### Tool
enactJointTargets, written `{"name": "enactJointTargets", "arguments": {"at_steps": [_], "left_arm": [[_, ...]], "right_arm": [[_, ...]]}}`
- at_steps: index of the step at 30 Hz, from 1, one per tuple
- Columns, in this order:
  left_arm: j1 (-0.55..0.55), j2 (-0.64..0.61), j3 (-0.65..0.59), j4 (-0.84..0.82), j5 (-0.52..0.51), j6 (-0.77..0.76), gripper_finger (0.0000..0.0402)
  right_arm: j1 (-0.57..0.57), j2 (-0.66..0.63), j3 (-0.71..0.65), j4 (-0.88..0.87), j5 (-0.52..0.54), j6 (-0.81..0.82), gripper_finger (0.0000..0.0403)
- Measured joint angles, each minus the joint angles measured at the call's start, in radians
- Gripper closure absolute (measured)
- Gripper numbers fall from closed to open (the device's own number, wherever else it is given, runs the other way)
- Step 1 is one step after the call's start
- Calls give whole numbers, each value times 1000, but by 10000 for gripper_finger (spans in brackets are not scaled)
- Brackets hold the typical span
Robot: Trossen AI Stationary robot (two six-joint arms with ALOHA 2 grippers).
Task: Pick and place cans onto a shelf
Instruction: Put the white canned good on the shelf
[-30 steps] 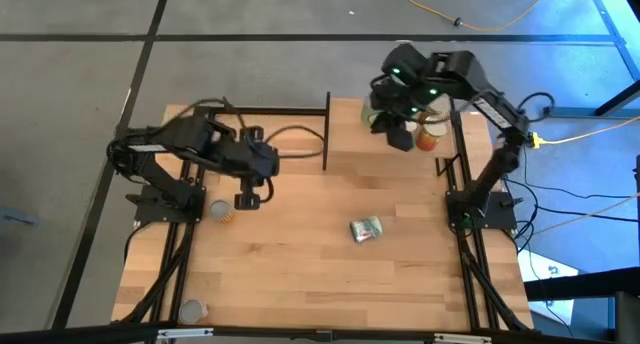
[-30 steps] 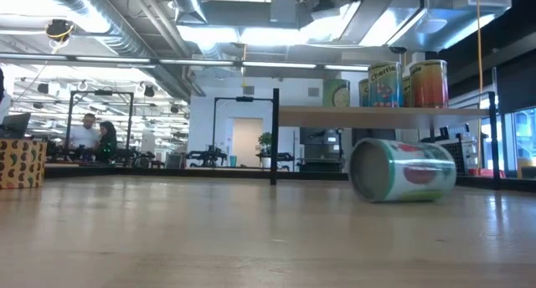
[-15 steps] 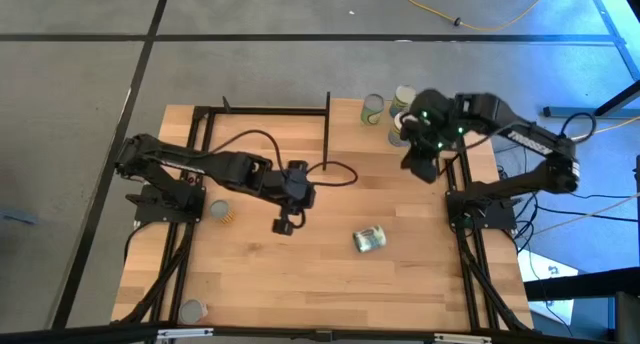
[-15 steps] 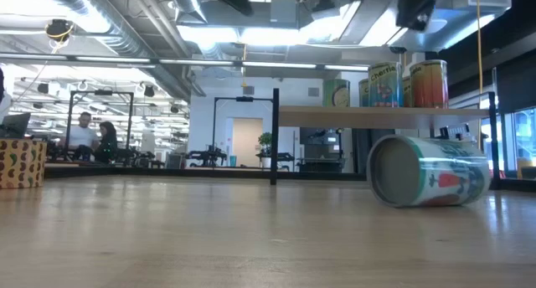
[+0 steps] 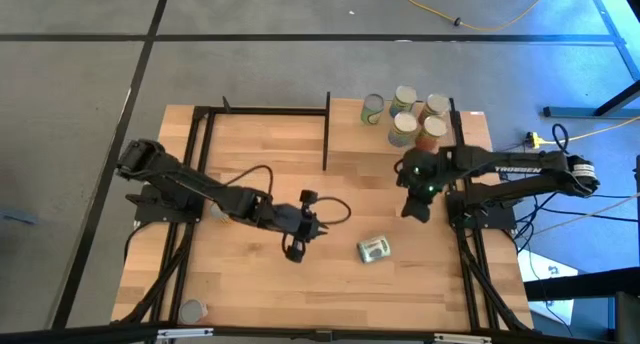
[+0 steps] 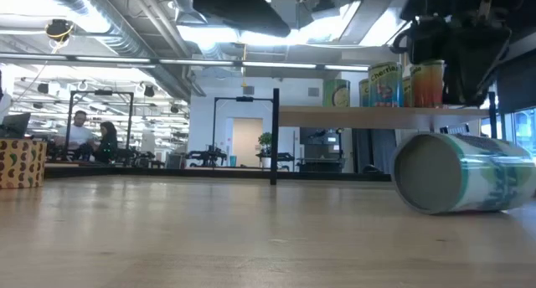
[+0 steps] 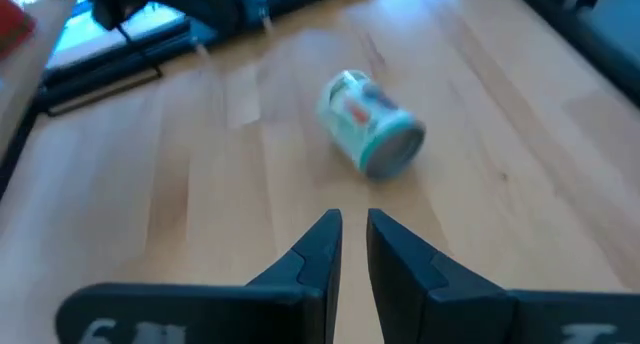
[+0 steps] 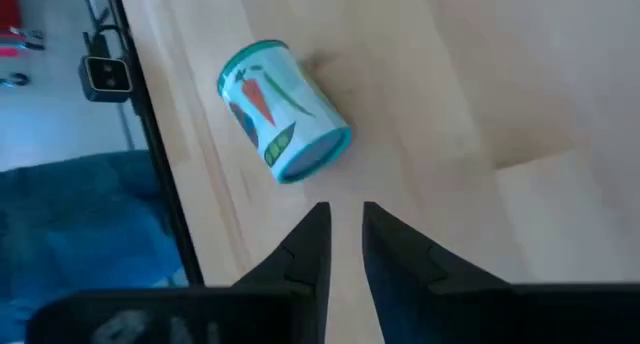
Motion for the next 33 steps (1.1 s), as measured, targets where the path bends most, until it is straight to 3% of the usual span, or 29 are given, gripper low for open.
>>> {"name": "enactJointTargets", "arguments": {"at_steps": [9, 21, 27, 33], "left_arm": [[-46, 189, 11, 163, -11, 84, 356], [-50, 416, 13, 560, 6, 312, 356], [-50, 483, 26, 654, 27, 397, 356], [-50, 589, 152, 663, 53, 492, 356]], "right_arm": [[189, -14, -147, 332, 56, 336, 340], [412, -13, -152, 326, 265, 711, 340], [499, -10, -152, 324, 314, 905, 340], [563, 29, -152, 326, 326, 1038, 340]]}}
